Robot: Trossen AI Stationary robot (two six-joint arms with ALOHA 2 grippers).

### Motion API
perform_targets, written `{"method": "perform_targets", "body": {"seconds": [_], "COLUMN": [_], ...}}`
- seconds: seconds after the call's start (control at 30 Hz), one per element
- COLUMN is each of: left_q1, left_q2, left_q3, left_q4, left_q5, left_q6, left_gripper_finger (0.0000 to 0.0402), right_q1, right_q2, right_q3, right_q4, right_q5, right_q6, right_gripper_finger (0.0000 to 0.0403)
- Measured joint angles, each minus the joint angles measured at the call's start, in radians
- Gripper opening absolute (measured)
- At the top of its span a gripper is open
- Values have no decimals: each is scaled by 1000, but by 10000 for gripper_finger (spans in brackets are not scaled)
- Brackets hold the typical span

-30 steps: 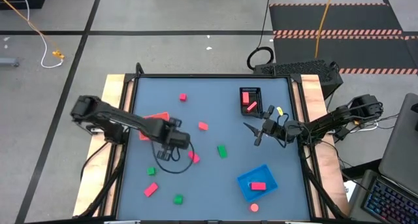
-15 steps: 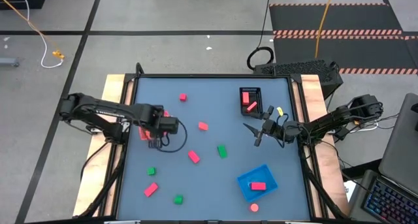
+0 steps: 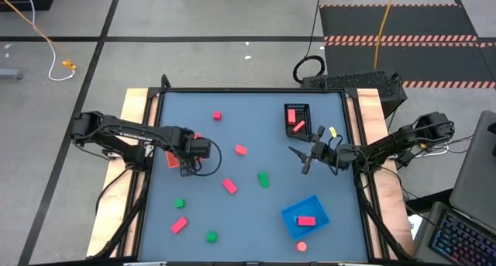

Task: Sort & place blocks by color
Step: Put the green block into the orange bin

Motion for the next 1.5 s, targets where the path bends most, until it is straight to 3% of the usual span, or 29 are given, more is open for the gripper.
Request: {"method": "perform_targets", "body": {"seconds": [0.1, 0.23, 0.47, 0.73, 0.93, 1.07, 1.27, 1.5], "left_q1": [0, 4, 59, 101, 124, 114, 91, 53], "left_q2": [0, 0, 0, 0, 8, 17, 16, 19], "left_q3": [0, 0, 0, 1, -47, -79, -74, -74], "left_q4": [2, 3, 4, 94, 88, 112, 127, 126], "left_q5": [-14, -82, -122, 113, 166, 172, 166, 168], "left_q6": [10, 46, 92, 113, 123, 160, 224, 230], "left_gripper_finger": [303, 306, 253, 155, 94, 76, 93, 178], "right_q1": [0, 0, 0, 0, 0, 0, 0, 0], "right_q2": [0, 0, 0, 0, 0, 0, 0, 0], "right_q3": [0, 0, 0, 0, 0, 0, 0, 0], "right_q4": [0, 0, 0, 0, 0, -3, -3, -5], "right_q5": [0, 0, 0, 0, -1, -1, -1, -1], "right_q6": [-6, -7, -21, -22, -10, -5, -4, -4], "right_gripper_finger": [196, 196, 196, 196, 196, 196, 196, 196]}}
